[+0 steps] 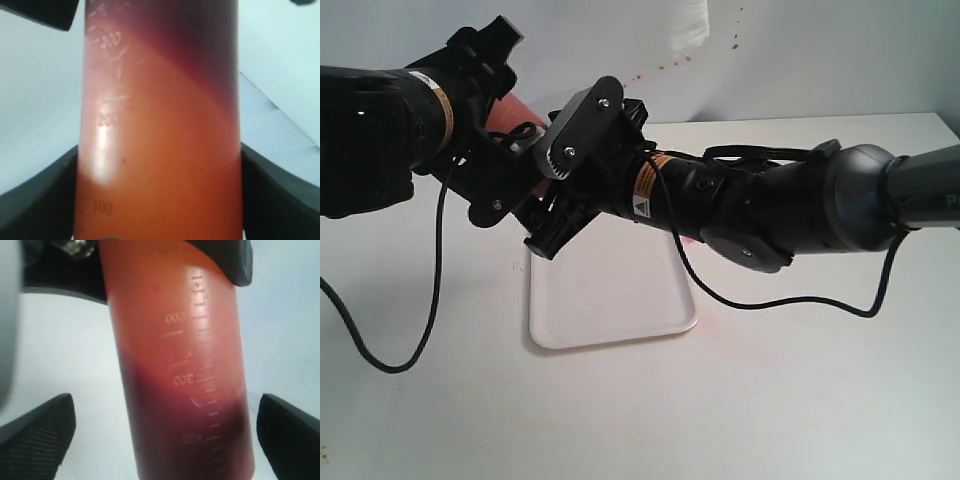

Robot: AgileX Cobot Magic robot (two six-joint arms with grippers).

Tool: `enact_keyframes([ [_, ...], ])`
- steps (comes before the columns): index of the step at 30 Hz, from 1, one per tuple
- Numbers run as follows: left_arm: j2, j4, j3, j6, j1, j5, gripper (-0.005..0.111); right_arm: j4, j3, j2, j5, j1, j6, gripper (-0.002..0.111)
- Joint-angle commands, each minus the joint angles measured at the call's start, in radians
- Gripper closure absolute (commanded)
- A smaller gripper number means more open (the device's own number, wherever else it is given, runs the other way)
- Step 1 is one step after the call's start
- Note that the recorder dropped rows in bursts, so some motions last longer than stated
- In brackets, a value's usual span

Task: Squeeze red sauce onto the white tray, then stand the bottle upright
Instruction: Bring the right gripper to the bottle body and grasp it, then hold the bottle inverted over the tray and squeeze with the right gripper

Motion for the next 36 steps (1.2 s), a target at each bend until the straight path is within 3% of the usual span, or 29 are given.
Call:
enact_keyframes([
  [1, -0.042, 0.007, -0.02, -0.047, -0.027, -0.113, 0.107, -0.06, 0.004, 0.023, 0.103, -0.013, 0.079, 0.019],
  [3, -0.042, 0.007, -0.02, -0.047, -0.027, -0.113, 0.107, -0.1, 0.004, 0.023, 0.103, -0.051, 0.177, 0.019],
  [5, -0.042, 0.007, -0.02, -0.047, -0.027, -0.116, 0.107, -0.297, 0.004, 0.015, 0.045, -0.1, 0.361, 0.02],
  [7, -0.042, 0.007, -0.02, -0.047, -0.027, -0.116, 0.107, -0.573, 0.004, 0.009, -0.14, -0.173, 0.628, 0.02],
  [10, -0.042, 0.007, -0.02, -0.044, -0.027, -0.117, 0.107, -0.69, 0.004, 0.009, -0.213, -0.256, 0.738, 0.02],
  [13, -0.042, 0.007, -0.02, -0.044, -0.027, -0.117, 0.107, -0.795, -0.037, 0.011, -0.433, -0.331, 0.859, 0.02],
  [19, -0.042, 0.007, -0.02, -0.044, -0.027, -0.117, 0.107, -1.134, -0.272, 0.028, -0.444, -0.317, 1.207, 0.02],
  [30, -0.042, 0.011, -0.02, -0.044, -0.027, -0.136, 0.107, -1.246, -0.404, 0.146, -0.37, -0.238, 1.284, 0.02],
  [36, -0.042, 0.011, -0.02, -0.046, -0.027, -0.147, 0.107, -1.213, -0.404, 0.153, -0.27, -0.226, 1.217, 0.03],
])
